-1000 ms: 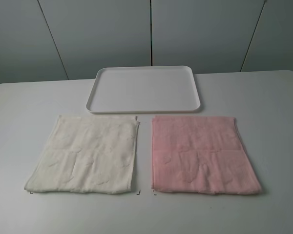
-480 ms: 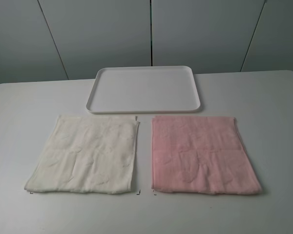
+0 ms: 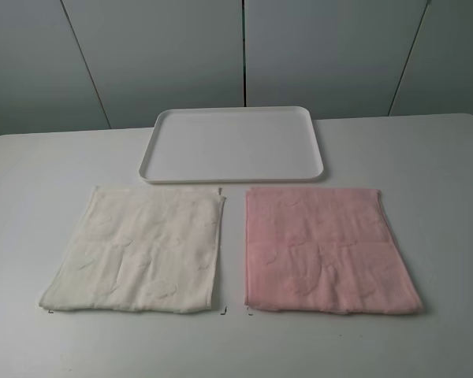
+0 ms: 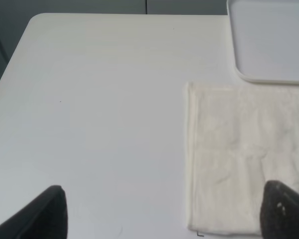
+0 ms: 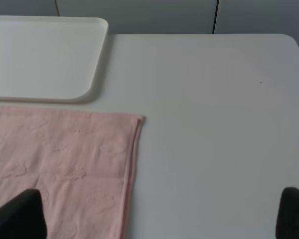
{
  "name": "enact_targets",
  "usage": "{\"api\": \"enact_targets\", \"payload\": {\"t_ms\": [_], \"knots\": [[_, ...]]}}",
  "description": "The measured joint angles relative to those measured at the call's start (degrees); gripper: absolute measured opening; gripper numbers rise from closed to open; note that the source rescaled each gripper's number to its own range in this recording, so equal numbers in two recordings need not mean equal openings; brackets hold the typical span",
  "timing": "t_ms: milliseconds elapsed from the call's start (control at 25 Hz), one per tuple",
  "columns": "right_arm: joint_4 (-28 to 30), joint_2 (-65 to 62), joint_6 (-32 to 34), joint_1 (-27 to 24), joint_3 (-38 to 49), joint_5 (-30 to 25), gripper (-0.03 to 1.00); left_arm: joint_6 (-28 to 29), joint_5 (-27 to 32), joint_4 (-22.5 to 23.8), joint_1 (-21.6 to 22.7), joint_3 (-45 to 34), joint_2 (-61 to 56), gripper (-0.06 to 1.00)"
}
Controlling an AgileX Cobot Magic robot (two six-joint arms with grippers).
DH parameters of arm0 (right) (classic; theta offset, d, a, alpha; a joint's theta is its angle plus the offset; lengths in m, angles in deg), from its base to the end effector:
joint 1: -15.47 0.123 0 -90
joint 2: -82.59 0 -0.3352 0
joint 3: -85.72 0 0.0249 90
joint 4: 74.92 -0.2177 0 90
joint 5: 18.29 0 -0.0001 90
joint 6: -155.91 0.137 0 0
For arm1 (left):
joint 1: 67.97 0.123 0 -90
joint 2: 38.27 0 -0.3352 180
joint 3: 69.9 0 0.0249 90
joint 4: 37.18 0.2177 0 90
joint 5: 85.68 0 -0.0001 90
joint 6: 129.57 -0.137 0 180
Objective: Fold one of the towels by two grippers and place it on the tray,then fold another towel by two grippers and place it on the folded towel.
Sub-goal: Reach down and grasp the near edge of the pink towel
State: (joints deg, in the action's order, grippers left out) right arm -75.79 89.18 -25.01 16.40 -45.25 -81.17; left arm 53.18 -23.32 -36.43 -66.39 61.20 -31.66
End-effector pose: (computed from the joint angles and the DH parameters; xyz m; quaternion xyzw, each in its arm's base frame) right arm -0.0471 0.0011 0.2395 -0.0144 0.8593 0.0076 0.5113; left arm -0.0466 0.0003 0.2413 -0.0327 0.8559 0.0013 0.5160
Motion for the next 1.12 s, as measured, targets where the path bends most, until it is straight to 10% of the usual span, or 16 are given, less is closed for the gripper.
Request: {"api": "enact_targets", "payload": {"t_ms": [640,1120], "knots": [[0.34,0.00,0.92,0.00,-0.41,-0.41,0.99,-0.53,0.00,-3.50,0.00,0.00,0.00,0.99],[-0.54,15.50,0.92,0.00,-10.74,-2.22,0.99,-15.07,-0.38,-4.65,0.00,12.62,22.48,0.99]]}}
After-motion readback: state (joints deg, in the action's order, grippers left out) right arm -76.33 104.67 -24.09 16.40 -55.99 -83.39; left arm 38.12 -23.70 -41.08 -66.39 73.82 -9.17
